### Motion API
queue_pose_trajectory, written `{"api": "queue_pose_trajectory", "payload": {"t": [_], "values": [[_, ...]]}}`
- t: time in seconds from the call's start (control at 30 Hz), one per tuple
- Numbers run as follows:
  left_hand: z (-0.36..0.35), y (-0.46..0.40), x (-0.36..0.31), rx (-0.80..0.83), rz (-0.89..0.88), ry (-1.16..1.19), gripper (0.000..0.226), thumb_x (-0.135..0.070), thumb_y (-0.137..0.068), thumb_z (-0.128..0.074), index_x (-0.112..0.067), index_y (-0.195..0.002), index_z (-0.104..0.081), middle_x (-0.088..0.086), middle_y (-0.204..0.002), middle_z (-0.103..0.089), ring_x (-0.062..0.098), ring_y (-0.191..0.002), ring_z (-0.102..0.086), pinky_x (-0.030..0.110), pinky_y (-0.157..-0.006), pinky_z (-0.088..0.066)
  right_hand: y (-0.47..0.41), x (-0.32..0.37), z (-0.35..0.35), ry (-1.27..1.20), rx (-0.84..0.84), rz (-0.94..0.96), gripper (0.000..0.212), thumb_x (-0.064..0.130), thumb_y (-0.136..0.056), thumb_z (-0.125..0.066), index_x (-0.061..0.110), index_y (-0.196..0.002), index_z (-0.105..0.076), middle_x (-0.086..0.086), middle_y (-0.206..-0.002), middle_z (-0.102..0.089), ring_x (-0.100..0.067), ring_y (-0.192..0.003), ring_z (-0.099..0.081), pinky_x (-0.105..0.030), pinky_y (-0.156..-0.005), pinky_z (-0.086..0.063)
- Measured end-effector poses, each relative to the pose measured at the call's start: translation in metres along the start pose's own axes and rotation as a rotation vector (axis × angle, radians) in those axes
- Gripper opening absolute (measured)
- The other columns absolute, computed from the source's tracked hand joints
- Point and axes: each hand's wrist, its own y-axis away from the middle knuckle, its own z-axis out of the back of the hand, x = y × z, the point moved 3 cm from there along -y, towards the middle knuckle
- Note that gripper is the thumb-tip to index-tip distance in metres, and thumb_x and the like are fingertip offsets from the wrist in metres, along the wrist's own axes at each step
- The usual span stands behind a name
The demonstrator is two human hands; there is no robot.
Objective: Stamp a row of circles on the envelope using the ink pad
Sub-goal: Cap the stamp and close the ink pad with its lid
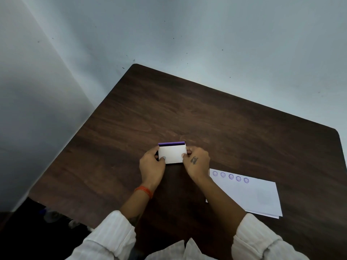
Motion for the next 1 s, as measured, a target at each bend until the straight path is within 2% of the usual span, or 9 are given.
{"api": "queue_pose_trajectory", "payload": {"t": [0.13, 0.23, 0.33, 0.47, 0.6, 0.77, 0.9, 1.0], "values": [[0.001, -0.006, 0.002, 0.040, -0.045, -0.031, 0.054, -0.005, -0.081, -0.065, -0.012, -0.131, -0.046, 0.010, -0.133, -0.055, 0.021, -0.110, -0.057, 0.032, -0.095, -0.045, -0.001, 0.001, 0.001, 0.001, -0.013, 0.015, 0.030, 0.016, -0.085, -0.063, 0.008, -0.113, -0.062, -0.012, -0.112, -0.069, -0.025, -0.099, -0.064, -0.028, -0.083, -0.050], [0.003, -0.015, 0.005, 0.098, -0.091, -0.080, 0.060, -0.008, -0.079, -0.068, -0.014, -0.133, -0.043, 0.009, -0.136, -0.051, 0.013, -0.094, -0.056, 0.027, -0.090, -0.043, -0.003, 0.001, 0.002, 0.014, -0.008, 0.025, 0.030, 0.018, -0.085, -0.063, 0.009, -0.113, -0.062, -0.012, -0.111, -0.069, -0.025, -0.099, -0.064, -0.029, -0.084, -0.050], [0.006, -0.022, 0.006, 0.143, -0.131, -0.097, 0.061, -0.008, -0.077, -0.070, -0.015, -0.132, -0.045, 0.009, -0.136, -0.051, 0.013, -0.079, -0.058, 0.028, -0.089, -0.046, -0.006, 0.002, 0.004, 0.016, 0.002, 0.060, 0.030, 0.019, -0.083, -0.063, 0.011, -0.112, -0.063, -0.011, -0.109, -0.071, -0.025, -0.098, -0.065, -0.032, -0.085, -0.052], [0.008, -0.028, 0.004, 0.154, -0.146, -0.085, 0.057, -0.007, -0.075, -0.072, -0.015, -0.127, -0.052, 0.009, -0.131, -0.056, 0.018, -0.080, -0.061, 0.037, -0.093, -0.049, -0.009, 0.003, 0.005, -0.004, 0.015, 0.067, 0.027, 0.020, -0.082, -0.065, 0.013, -0.107, -0.066, -0.010, -0.103, -0.073, -0.024, -0.093, -0.067, -0.035, -0.084, -0.055], [0.008, -0.029, 0.005, 0.136, -0.132, -0.032, 0.055, -0.007, -0.072, -0.074, -0.015, -0.123, -0.055, 0.010, -0.126, -0.059, 0.014, -0.072, -0.060, 0.033, -0.088, -0.051, -0.012, 0.002, 0.004, -0.009, 0.010, 0.026, 0.026, 0.022, -0.081, -0.067, 0.012, -0.105, -0.068, -0.010, -0.101, -0.073, -0.024, -0.090, -0.067, -0.032, -0.081, -0.054], [0.010, -0.029, 0.005, 0.120, -0.127, -0.017, 0.061, -0.009, -0.070, -0.077, -0.014, -0.126, -0.052, 0.009, -0.137, -0.047, 0.013, -0.071, -0.061, 0.036, -0.090, -0.052, -0.015, 0.001, 0.003, -0.006, 0.027, -0.005, 0.026, 0.024, -0.081, -0.067, 0.012, -0.104, -0.067, -0.010, -0.102, -0.073, -0.023, -0.090, -0.066, -0.030, -0.080, -0.052], [0.011, -0.030, 0.006, 0.142, -0.148, -0.010, 0.052, -0.010, -0.070, -0.077, -0.011, -0.119, -0.058, 0.009, -0.131, -0.052, 0.013, -0.070, -0.061, 0.037, -0.088, -0.053, -0.015, 0.000, 0.005, -0.024, 0.030, -0.009, 0.021, 0.023, -0.080, -0.068, 0.012, -0.098, -0.068, -0.010, -0.098, -0.073, -0.022, -0.088, -0.066, -0.028, -0.078, -0.050], [0.010, -0.032, 0.007, 0.154, -0.132, -0.001, 0.051, -0.010, -0.070, -0.077, -0.011, -0.117, -0.059, 0.011, -0.129, -0.053, 0.020, -0.075, -0.064, 0.044, -0.088, -0.053, -0.015, 0.000, 0.006, -0.042, 0.024, 0.014, 0.017, 0.021, -0.078, -0.069, 0.009, -0.091, -0.069, -0.012, -0.094, -0.073, -0.025, -0.086, -0.066, -0.028, -0.075, -0.050]]}}
